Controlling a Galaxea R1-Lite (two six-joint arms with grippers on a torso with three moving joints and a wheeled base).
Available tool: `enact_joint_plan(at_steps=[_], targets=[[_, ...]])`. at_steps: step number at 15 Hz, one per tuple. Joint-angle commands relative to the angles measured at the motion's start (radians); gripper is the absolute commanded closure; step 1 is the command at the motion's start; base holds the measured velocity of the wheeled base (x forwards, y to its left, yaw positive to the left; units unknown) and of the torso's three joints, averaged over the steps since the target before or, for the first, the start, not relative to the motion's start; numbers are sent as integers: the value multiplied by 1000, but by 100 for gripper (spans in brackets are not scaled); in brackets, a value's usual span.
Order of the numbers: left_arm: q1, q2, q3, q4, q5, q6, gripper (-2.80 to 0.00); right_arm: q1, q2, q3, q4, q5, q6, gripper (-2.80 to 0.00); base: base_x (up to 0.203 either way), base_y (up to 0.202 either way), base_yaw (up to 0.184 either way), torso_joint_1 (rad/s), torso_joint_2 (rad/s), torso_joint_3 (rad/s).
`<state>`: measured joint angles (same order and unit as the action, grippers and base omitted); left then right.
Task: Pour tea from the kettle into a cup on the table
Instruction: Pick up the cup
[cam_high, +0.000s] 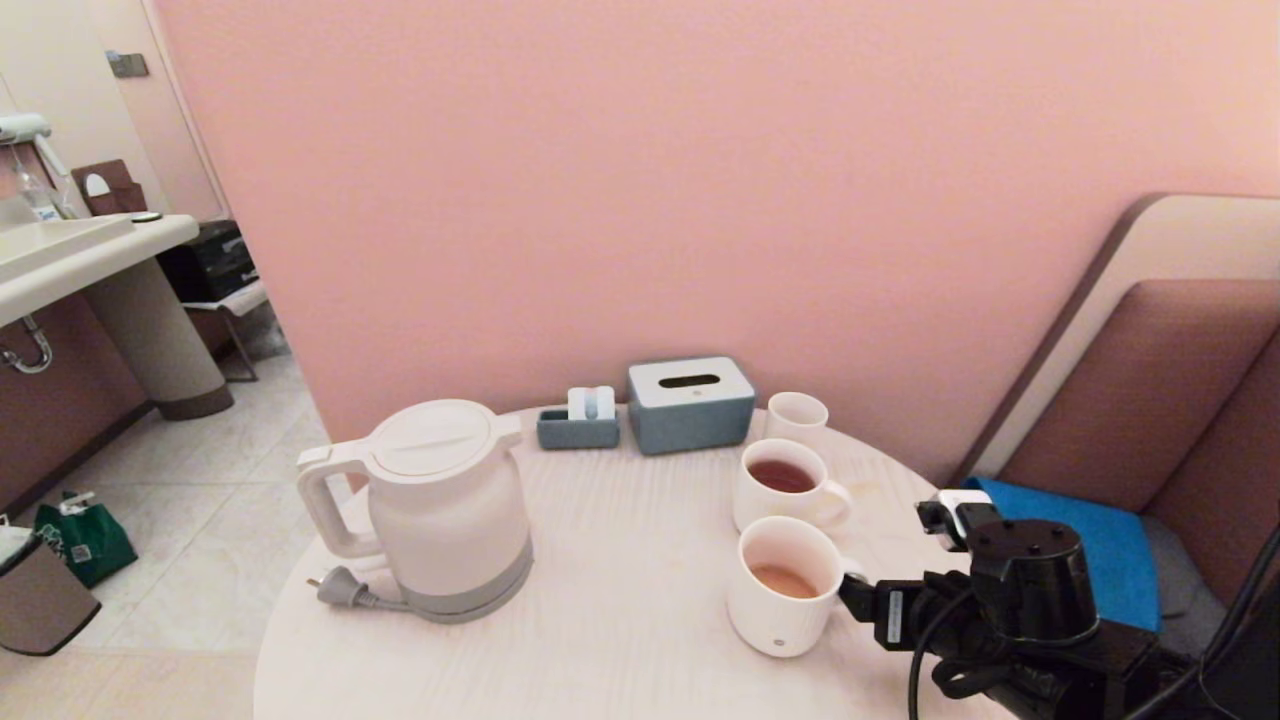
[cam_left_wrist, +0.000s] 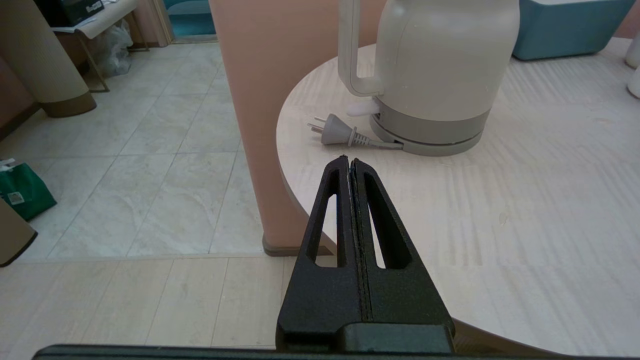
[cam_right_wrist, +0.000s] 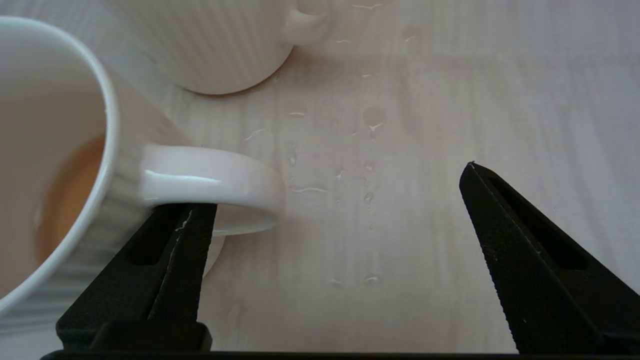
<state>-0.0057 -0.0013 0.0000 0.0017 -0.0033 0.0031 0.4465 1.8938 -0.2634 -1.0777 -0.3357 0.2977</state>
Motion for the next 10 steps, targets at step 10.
enact_joint_plan(at_steps=[10], targets=[[1,1,0,0,0,0,0,-15,26,-1,-45,9,11,-280,0,0,0,0,0,0]])
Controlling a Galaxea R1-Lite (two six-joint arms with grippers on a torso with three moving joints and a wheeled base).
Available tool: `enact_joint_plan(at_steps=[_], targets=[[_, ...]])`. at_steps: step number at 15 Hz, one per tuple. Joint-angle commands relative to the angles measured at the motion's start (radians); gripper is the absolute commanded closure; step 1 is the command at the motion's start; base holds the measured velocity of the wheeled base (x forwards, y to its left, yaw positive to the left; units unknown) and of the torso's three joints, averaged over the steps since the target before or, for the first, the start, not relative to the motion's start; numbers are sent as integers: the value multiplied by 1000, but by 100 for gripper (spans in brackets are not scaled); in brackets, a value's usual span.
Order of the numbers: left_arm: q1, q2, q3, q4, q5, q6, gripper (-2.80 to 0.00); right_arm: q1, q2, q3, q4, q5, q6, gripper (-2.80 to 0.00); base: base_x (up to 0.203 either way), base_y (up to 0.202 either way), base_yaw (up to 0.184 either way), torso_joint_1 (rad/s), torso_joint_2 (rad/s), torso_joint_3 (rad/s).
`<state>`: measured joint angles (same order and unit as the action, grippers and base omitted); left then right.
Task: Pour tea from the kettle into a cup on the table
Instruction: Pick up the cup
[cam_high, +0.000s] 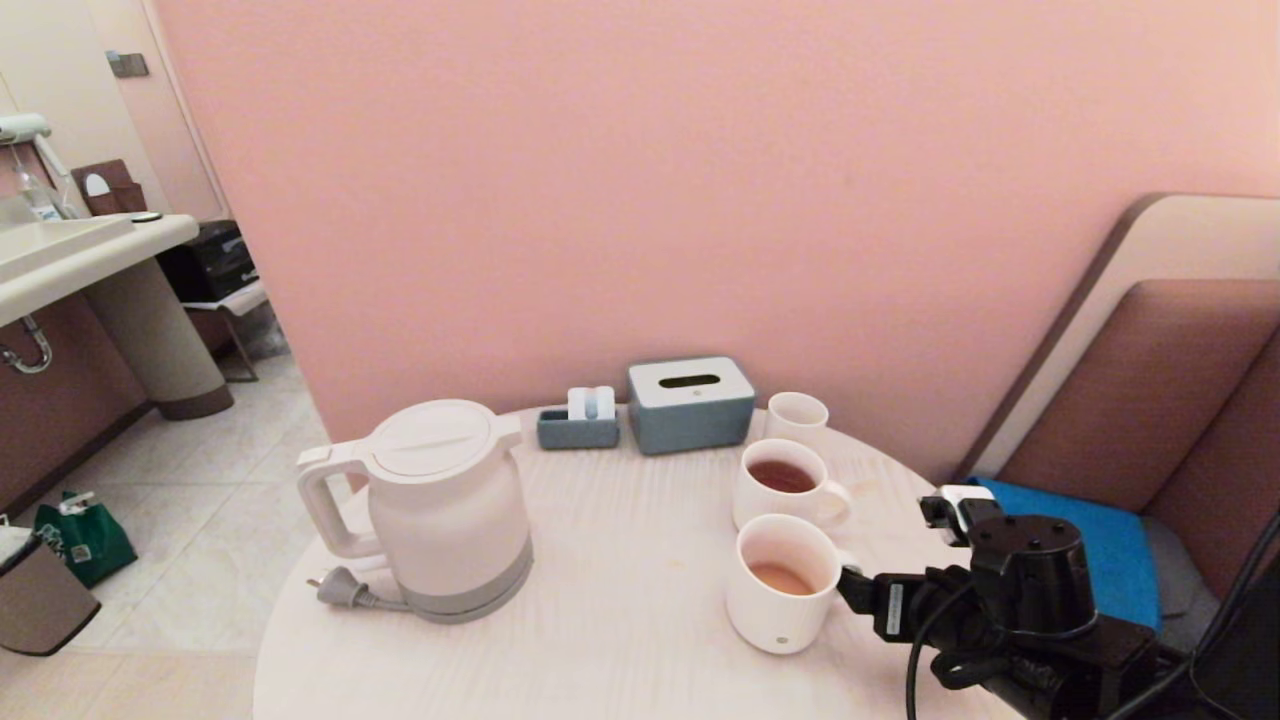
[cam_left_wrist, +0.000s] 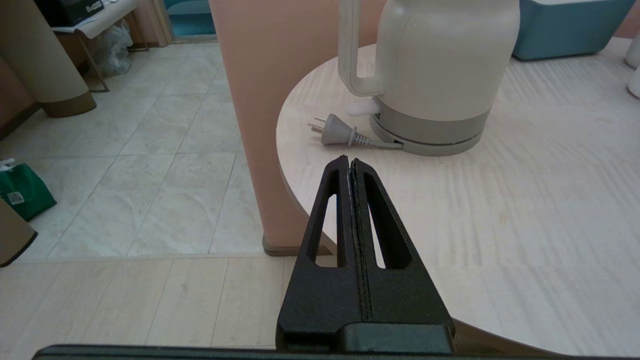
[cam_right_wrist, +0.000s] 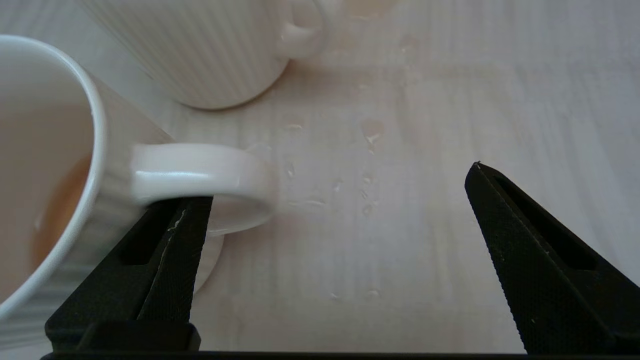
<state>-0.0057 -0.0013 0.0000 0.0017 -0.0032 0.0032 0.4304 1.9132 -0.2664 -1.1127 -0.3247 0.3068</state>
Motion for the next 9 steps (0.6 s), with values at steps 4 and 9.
enact_joint_plan(at_steps=[4,9], targets=[[0,1,0,0,0,0,0,17,166,82,-316,-9,2,-280,0,0,0,0,0,0],[0,1,0,0,-1,0,0,19,236,128,-452,-10,-2,-280,0,0,0,0,0,0]])
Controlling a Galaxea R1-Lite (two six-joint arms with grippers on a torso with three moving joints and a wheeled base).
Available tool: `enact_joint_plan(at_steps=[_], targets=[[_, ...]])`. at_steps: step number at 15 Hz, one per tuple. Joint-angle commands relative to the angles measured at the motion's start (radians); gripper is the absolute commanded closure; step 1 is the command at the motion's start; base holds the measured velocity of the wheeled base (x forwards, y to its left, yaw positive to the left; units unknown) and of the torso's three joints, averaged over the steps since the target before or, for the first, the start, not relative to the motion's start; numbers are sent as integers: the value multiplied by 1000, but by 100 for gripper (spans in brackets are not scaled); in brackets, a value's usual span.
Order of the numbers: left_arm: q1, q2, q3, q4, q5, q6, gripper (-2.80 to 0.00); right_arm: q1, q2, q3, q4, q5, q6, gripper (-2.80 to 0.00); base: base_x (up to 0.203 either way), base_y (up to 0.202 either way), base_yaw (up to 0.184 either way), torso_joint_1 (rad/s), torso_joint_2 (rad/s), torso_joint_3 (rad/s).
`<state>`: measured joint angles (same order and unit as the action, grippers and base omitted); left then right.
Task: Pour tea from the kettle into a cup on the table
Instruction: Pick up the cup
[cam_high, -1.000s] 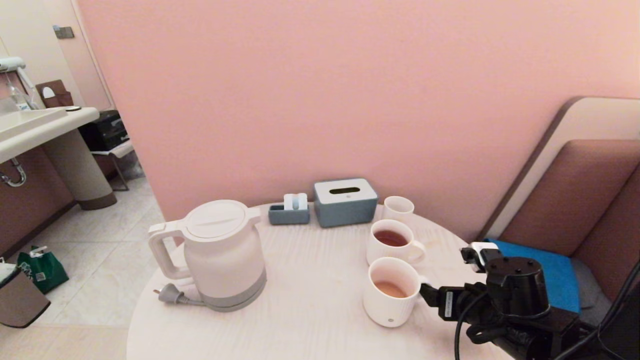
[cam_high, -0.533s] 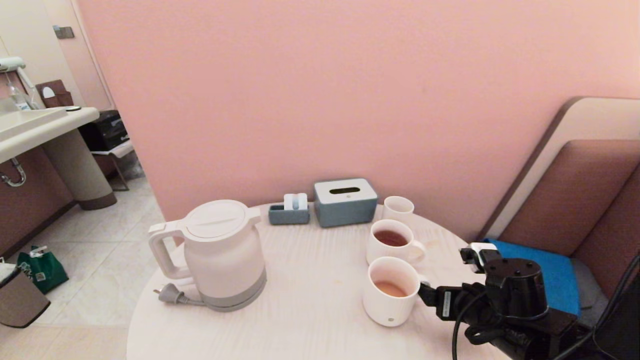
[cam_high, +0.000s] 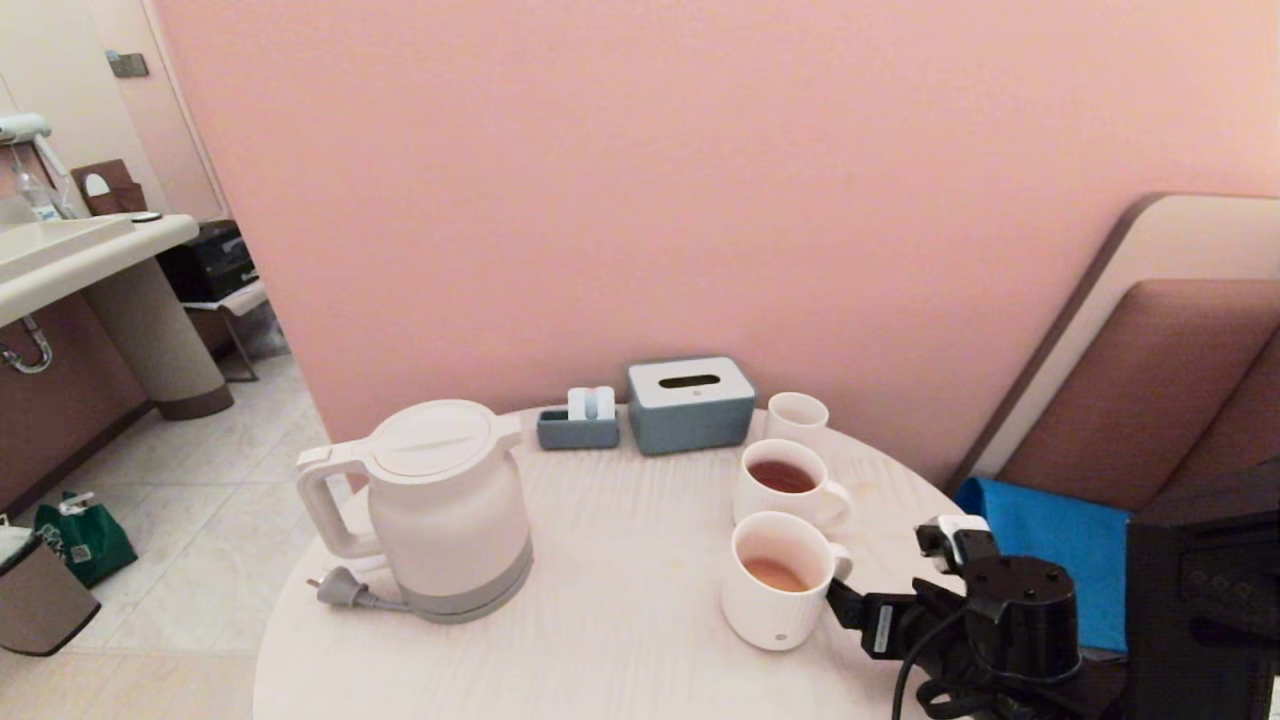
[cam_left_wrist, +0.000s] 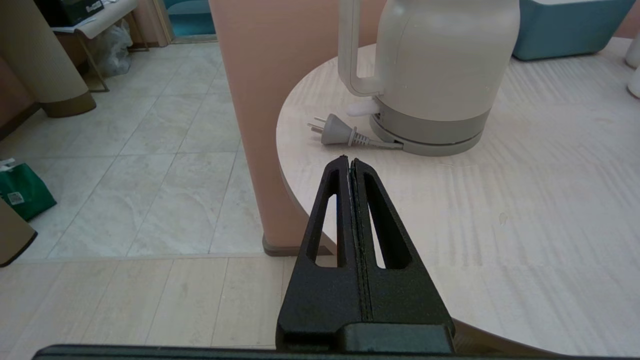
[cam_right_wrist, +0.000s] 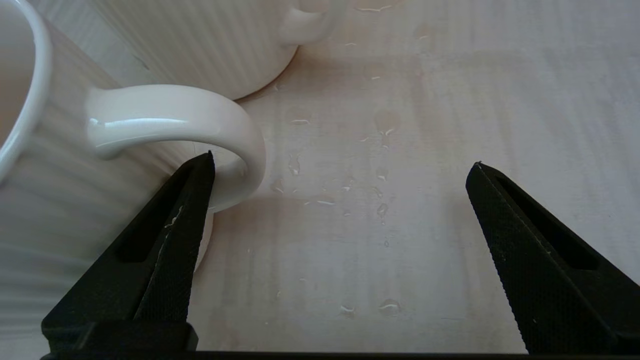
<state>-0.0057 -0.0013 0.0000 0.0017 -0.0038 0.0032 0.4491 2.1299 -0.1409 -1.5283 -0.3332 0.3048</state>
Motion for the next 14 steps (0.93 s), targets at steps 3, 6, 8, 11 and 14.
enact_joint_plan(at_steps=[3,6,8,11,14], targets=[[0,1,0,0,1,0,0,0,19,-11,-36,-1,0,-280,0,0,0,0,0,0],[0,1,0,0,0,0,0,-1,18,-35,-36,-1,-4,-280,0,0,0,0,0,0],[0,1,0,0,1,0,0,-3,8,-39,-36,-1,-9,-280,0,0,0,0,0,0],[0,1,0,0,1,0,0,-7,-30,-39,-36,-1,-20,-280,0,0,0,0,0,0],[0,1,0,0,1,0,0,-7,-62,-39,-36,-1,-27,-280,0,0,0,0,0,0]])
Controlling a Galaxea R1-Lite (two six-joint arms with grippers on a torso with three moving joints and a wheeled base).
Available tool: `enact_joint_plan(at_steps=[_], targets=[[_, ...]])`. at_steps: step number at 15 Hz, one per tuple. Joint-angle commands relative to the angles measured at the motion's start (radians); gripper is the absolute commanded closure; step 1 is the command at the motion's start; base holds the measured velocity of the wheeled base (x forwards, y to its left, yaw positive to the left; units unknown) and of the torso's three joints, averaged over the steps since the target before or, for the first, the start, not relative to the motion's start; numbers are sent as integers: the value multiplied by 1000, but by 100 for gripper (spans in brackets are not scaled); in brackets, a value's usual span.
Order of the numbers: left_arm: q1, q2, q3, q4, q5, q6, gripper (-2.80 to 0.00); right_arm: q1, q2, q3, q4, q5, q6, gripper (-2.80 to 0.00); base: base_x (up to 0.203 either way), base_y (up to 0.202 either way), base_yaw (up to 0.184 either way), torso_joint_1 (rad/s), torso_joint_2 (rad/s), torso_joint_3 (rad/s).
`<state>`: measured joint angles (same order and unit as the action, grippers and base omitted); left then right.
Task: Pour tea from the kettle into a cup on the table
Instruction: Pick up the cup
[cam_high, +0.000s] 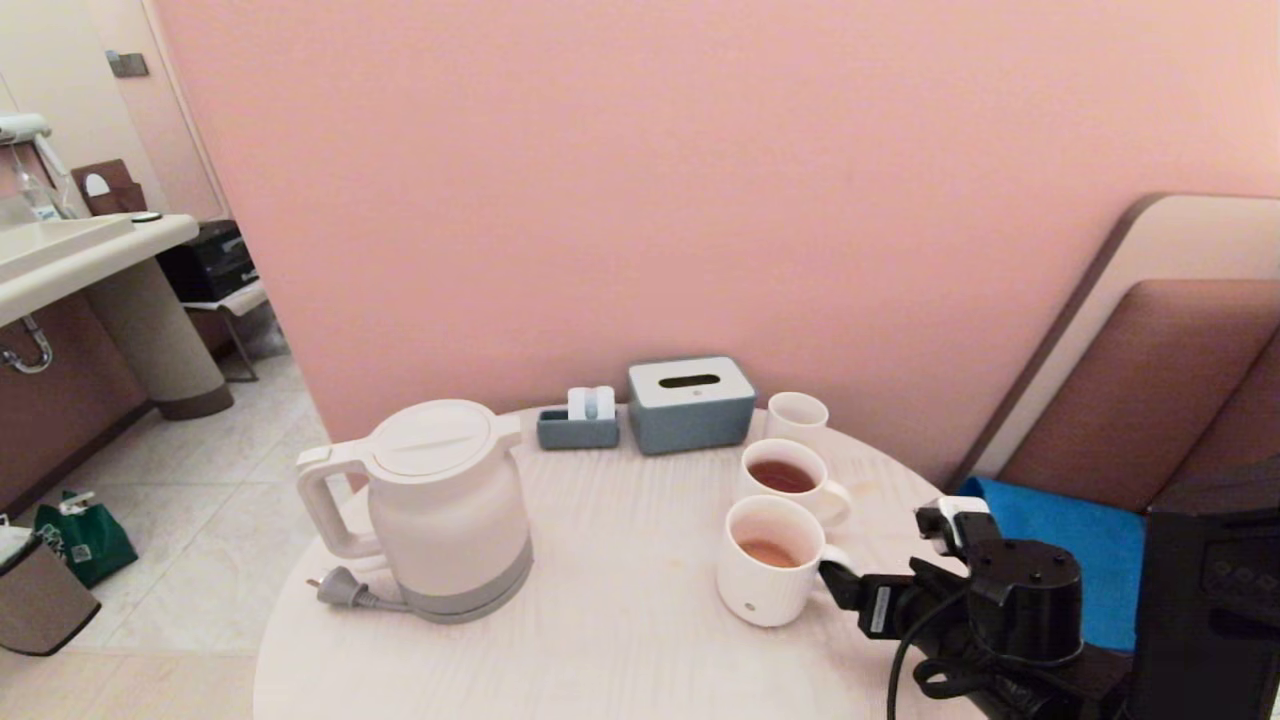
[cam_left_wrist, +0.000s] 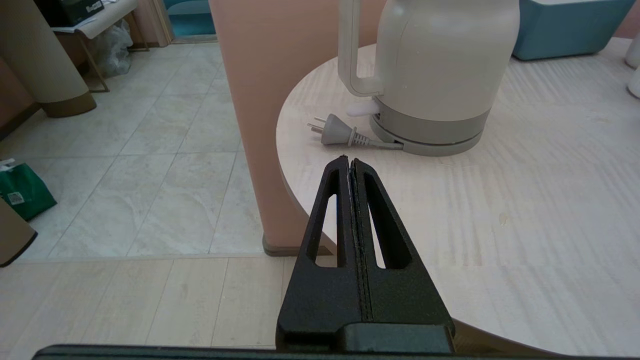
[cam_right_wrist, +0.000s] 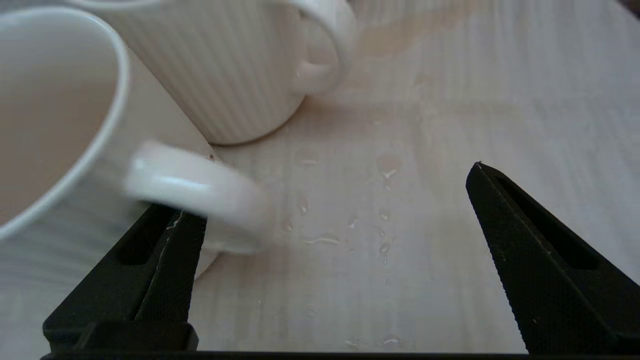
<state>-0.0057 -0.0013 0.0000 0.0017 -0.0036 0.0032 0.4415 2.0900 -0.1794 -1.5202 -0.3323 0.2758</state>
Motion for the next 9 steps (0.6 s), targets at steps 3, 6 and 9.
enact_joint_plan(at_steps=[3,6,9], targets=[[0,1,0,0,1,0,0,0,-18,0,-44,-2,3,-280,0,0,0,0,0,0],[0,1,0,0,1,0,0,2,-11,1,-44,1,3,0,0,0,0,0,0,0],[0,1,0,0,1,0,0,2,-10,3,-44,3,5,0,0,0,0,0,0,0]])
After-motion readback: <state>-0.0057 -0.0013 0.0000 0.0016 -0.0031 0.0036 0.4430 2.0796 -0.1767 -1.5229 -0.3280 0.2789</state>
